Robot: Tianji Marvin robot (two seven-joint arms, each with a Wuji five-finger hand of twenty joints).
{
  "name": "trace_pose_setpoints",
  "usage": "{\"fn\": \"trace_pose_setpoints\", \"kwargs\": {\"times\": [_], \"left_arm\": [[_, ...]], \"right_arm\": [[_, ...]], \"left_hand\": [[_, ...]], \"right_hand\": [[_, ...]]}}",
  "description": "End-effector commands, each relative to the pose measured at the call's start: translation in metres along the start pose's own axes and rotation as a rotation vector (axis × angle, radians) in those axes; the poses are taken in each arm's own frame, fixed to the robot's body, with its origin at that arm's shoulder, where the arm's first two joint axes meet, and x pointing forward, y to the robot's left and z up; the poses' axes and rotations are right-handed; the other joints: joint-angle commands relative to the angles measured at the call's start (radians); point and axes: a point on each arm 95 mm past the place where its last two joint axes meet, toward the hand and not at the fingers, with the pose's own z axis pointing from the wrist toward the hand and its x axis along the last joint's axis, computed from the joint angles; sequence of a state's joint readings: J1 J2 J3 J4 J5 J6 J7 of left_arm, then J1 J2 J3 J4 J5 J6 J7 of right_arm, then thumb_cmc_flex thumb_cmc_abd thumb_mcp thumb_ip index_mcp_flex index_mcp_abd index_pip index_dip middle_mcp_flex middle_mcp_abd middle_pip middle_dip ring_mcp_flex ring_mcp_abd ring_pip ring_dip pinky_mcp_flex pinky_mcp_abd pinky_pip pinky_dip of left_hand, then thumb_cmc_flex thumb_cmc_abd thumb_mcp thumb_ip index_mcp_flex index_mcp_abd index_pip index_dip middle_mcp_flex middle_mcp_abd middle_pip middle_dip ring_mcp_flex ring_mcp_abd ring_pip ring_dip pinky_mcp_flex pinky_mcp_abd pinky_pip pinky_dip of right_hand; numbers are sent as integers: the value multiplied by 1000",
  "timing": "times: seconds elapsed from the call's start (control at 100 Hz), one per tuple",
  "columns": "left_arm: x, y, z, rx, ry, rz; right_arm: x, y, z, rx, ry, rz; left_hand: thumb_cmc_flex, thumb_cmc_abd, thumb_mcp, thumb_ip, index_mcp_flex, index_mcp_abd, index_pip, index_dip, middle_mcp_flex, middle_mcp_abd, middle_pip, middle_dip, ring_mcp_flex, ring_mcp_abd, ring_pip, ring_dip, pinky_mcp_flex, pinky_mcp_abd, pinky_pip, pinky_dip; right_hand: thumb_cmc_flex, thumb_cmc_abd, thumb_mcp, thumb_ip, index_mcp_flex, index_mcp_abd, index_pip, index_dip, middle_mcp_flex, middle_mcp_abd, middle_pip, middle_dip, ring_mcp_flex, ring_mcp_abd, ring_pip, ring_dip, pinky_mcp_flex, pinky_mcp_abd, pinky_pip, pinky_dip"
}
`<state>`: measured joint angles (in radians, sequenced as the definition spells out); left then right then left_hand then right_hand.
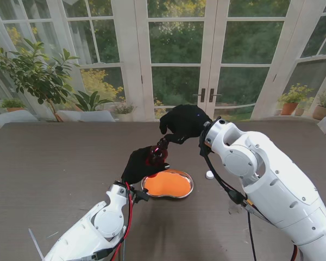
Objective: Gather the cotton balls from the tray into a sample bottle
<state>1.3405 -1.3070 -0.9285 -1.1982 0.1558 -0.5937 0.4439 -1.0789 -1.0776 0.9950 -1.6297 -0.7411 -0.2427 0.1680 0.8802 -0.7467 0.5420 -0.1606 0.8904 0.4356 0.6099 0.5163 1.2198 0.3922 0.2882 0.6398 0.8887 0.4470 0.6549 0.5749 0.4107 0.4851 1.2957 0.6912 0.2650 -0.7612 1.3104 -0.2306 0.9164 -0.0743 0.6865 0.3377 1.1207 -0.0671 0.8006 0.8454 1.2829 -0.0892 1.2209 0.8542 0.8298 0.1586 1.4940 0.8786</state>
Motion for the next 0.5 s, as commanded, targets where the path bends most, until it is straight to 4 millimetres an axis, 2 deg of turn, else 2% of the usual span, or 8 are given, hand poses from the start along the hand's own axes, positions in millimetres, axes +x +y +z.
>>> {"fn": "trace_pose_setpoints", "kwargs": {"times": [0.0,0.14,0.25,0.4,0.49], "left_arm": [[4,4,3,-12,10,-13],[4,5,3,-14,9,-14],[4,5,3,-15,9,-14],[4,4,3,-18,10,-15],[5,4,4,-21,14,-15]], "right_arm": [[-1,-2,-2,10,-13,6],[-7,-3,-8,-30,-60,31],[-14,-6,-14,-79,-117,36],[-29,-11,-24,-104,-186,29],[-37,-18,-31,-110,-224,20]], "left_hand": [[159,220,298,-19,179,-336,124,3,93,-159,30,-2,16,-47,10,4,-8,-47,41,12],[159,220,298,-19,179,-336,125,3,92,-157,30,-2,16,-46,10,4,-7,-49,41,12],[159,221,298,-19,179,-338,124,2,93,-160,30,-2,16,-48,10,4,-8,-48,41,12],[159,222,297,-19,178,-337,124,3,92,-160,30,-2,15,-48,9,4,-8,-48,41,12],[159,222,297,-19,178,-338,124,3,91,-159,29,-2,15,-49,10,4,-8,-48,41,12]], "right_hand": [[-30,31,-13,40,-24,16,-11,31,-23,-5,-1,-10,37,-9,-4,-15,-11,-27,2,11],[-57,70,-50,40,-26,-22,-8,38,-18,8,-25,-35,35,14,-47,-31,-17,-19,-4,11],[-48,61,-53,43,-24,-30,-6,41,-11,13,-31,-45,36,21,-51,-32,-13,-16,-1,11],[-36,2,-40,39,-32,-34,-10,43,-16,14,-30,-49,36,21,-53,-34,-10,-13,2,11],[-32,-71,-23,30,-45,-31,-15,45,-24,18,-23,-49,36,22,-50,-34,-7,-11,7,10]]}}
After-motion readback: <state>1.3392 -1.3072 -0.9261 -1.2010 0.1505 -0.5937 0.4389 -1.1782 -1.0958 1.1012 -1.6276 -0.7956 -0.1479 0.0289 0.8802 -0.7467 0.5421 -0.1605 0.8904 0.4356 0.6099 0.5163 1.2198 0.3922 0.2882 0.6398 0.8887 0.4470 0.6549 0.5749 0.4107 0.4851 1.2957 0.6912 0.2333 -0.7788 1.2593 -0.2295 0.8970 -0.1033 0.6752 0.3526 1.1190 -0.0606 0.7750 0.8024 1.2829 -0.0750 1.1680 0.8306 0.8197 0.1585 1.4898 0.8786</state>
